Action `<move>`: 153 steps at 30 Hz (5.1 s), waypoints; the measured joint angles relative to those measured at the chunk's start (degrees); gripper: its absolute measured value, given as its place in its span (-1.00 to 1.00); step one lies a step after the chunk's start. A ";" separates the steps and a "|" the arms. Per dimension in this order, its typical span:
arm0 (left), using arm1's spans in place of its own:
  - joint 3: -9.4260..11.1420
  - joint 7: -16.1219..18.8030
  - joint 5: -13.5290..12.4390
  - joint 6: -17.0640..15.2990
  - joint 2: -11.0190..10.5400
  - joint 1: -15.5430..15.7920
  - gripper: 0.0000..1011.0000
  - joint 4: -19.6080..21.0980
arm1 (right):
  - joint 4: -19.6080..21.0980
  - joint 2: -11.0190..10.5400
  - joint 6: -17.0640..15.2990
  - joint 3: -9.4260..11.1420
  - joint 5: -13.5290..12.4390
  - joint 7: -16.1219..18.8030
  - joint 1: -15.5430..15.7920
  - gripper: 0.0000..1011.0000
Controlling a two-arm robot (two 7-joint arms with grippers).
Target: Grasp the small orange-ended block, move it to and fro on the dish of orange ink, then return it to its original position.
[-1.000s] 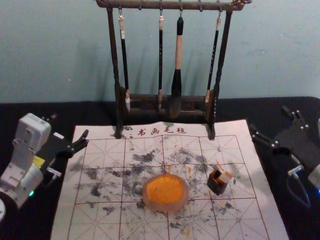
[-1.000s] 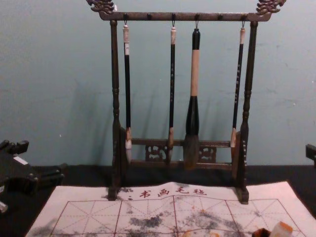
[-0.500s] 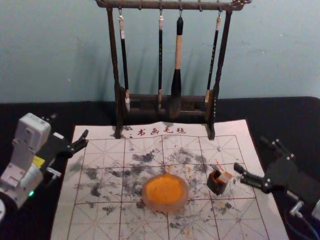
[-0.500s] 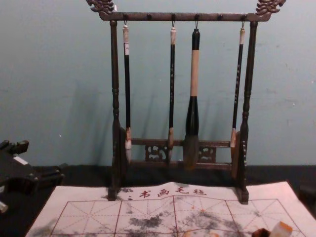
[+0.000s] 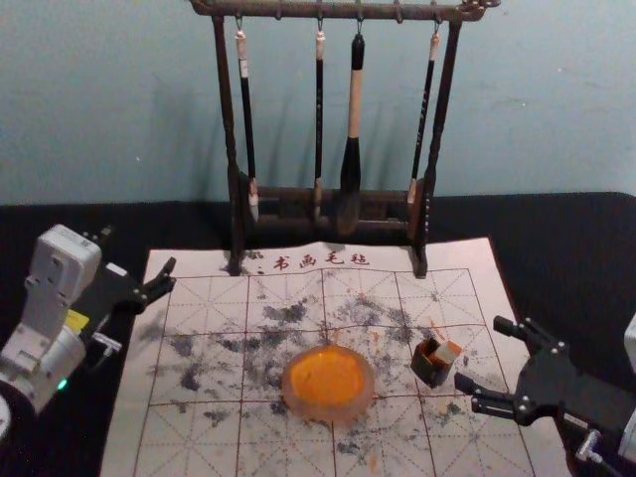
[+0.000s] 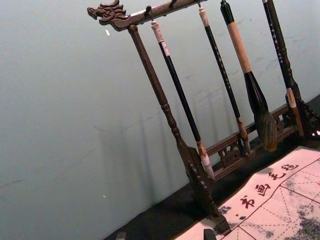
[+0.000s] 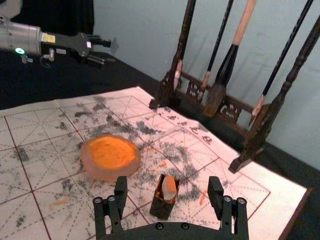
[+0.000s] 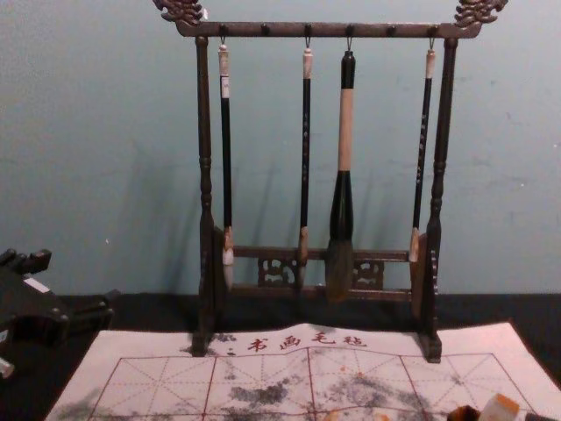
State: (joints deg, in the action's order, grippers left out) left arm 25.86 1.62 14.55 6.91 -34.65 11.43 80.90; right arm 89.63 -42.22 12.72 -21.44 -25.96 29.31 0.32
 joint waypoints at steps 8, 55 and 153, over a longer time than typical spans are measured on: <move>0.00 0.00 0.00 0.00 0.00 0.00 0.98 0.00 | -2.30 1.81 -1.88 -0.20 0.85 1.00 -1.60 0.98; 0.00 0.00 0.00 0.00 0.00 0.00 0.98 0.00 | -8.81 6.58 -5.32 -0.16 4.31 6.42 -7.46 0.98; 0.00 0.00 0.00 0.00 0.00 0.00 0.98 0.00 | -0.54 3.98 -4.28 3.08 -0.11 8.83 -6.80 -0.84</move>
State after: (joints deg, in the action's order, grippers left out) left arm 25.86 1.62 14.55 6.91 -34.64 11.43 80.90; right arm 89.09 -38.25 8.44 -18.36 -26.07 38.15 -6.48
